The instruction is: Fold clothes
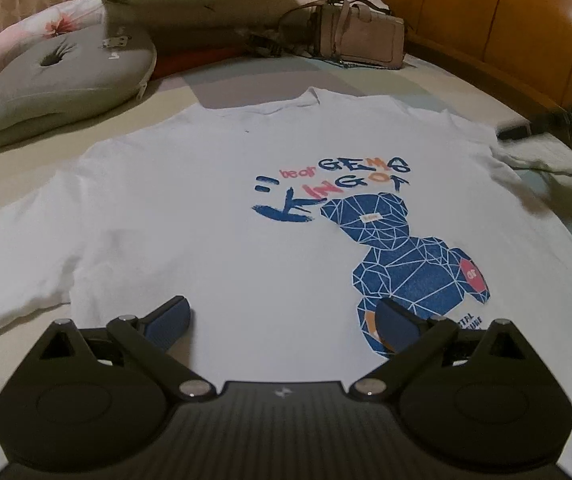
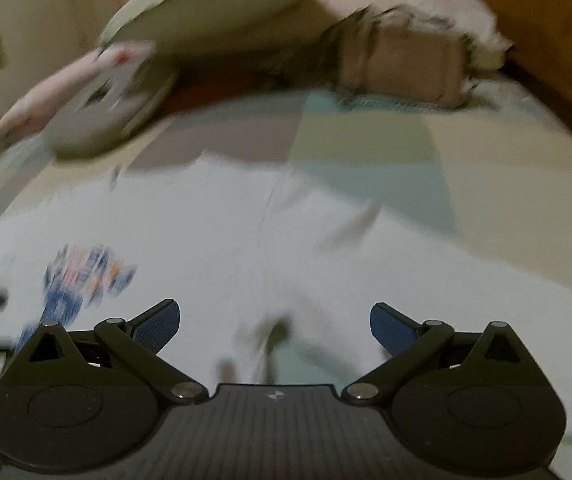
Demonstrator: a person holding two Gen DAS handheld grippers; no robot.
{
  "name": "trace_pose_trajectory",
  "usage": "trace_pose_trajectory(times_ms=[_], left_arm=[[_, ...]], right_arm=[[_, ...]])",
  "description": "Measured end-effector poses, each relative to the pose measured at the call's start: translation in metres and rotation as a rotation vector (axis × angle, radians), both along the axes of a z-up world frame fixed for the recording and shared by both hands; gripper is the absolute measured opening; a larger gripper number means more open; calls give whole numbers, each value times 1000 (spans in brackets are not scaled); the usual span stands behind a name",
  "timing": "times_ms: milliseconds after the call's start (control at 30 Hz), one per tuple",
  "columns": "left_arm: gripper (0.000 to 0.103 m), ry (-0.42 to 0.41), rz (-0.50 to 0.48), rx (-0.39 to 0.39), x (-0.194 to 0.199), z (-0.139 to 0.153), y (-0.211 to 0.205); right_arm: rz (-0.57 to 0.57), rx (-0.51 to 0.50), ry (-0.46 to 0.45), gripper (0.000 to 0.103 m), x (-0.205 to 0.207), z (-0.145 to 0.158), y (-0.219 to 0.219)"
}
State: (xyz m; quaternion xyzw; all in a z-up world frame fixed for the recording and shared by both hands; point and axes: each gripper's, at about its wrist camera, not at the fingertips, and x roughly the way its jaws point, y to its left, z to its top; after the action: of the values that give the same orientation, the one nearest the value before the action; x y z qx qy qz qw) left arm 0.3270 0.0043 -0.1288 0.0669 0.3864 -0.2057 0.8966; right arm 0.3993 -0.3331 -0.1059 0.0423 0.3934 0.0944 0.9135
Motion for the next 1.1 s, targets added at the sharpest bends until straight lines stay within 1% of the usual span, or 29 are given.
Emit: trace_pose_trajectory(times_ms=[33, 100, 133, 167, 200, 267, 300, 433, 500, 533, 633, 700, 800, 833, 867, 900, 967, 1033, 1100], left_arm=[[100, -6, 2, 3, -1, 0, -1], [101, -12, 5, 3, -1, -1, -2], [101, -14, 6, 0, -2, -1, -2], [101, -16, 5, -2, -3, -1, -1], [101, -17, 3, -3, -3, -2, 0], [101, -21, -1, -6, -4, -2, 1], [101, -26, -5, -4, -5, -3, 1], [102, -34, -7, -11, -6, -4, 2], [102, -37, -6, -12, -6, -4, 2], [102, -38, -5, -9, -6, -4, 2], [102, -39, -1, -6, -7, -4, 1], [102, -43, 1, -5, -8, -4, 0], [102, -45, 4, -8, -9, -5, 1], [102, -46, 3, -9, -9, -5, 1], [102, -47, 2, -10, -9, -5, 1], [102, -47, 2, -11, -9, -5, 1], [102, -48, 2, -13, -9, -6, 2], [102, -48, 1, -14, -9, -6, 2], [102, -48, 1, -13, -9, -5, 2]], right_arm=[[-78, -41, 17, 103, 12, 1, -4], [-228, -97, 97, 103, 38, -9, -11], [-280, -102, 144, 103, 49, -17, -15], [-303, -80, 195, 103, 59, -27, -18], [-321, -84, 216, 103, 67, -35, -17], [-345, -166, 174, 103, 77, -39, -9], [-355, -174, 164, 103, 84, -42, -10], [-424, -136, 130, 103, 116, -44, -27], [-424, -132, 137, 103, 129, -44, -32], [-426, -127, 145, 103, 129, -42, -32], [-438, -77, 165, 103, 114, -26, -30], [-412, -44, 177, 103, 100, -15, -23], [-369, -3, 242, 103, 93, -20, -13], [-373, -15, 260, 103, 92, -25, -10], [-377, -49, 253, 103, 91, -28, -7], [-380, -87, 228, 103, 94, -31, -6], [-391, -123, 177, 103, 104, -36, -9], [-399, -140, 143, 103, 116, -39, -15], [-400, -123, 147, 103, 123, -37, -19]])
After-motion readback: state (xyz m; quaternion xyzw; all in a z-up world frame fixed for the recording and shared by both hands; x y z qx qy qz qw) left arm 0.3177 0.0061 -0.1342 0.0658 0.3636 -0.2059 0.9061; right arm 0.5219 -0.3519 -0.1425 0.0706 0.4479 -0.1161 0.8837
